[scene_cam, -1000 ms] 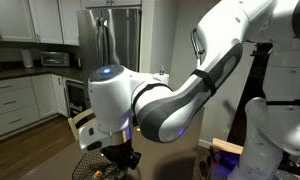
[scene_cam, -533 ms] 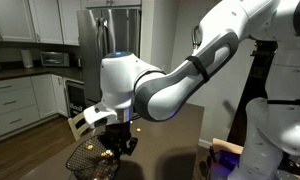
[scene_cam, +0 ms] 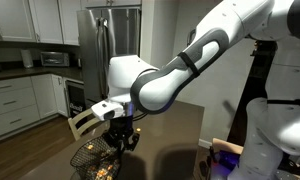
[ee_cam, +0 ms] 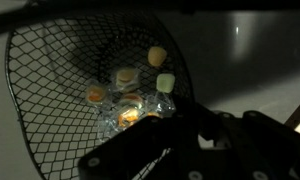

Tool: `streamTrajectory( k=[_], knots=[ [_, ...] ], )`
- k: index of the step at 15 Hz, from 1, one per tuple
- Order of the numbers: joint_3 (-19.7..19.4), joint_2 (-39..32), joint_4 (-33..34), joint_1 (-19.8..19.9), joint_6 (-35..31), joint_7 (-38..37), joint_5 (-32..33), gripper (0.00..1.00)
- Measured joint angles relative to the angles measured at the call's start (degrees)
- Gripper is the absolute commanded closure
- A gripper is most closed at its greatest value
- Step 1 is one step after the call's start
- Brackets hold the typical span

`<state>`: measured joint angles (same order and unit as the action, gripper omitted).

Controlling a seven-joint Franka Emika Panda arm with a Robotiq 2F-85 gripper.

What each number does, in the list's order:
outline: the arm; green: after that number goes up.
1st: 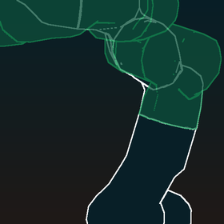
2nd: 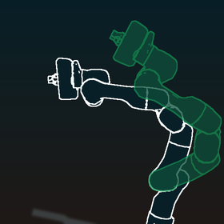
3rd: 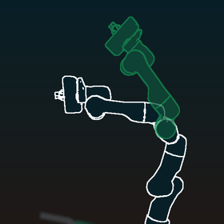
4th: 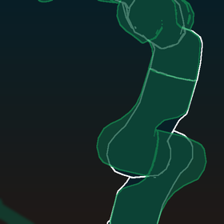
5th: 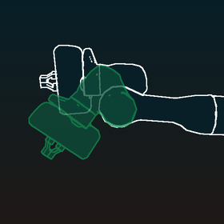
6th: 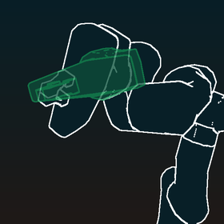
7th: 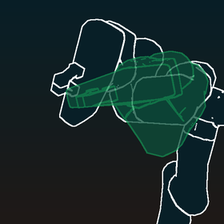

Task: Move trash bin to the left

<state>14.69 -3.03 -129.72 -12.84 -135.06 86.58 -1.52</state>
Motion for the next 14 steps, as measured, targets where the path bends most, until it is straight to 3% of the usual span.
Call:
streamTrajectory(
  k=[5, 10, 11, 14],
  knots=[
    [0.4, -0.4, -0.6, -0.4, -0.1, 0.4, 0.8, 0.95],
    [1.1, -2.5, -2.8, -1.8, -5.1, -0.7, 7.0, 0.95],
    [1.2, -3.0, -3.5, -1.9, -6.9, -0.9, 8.1, 0.69],
    [1.3, -4.0, -5.4, -2.0, -12.3, -1.3, 10.9, 0.55]
  ],
)
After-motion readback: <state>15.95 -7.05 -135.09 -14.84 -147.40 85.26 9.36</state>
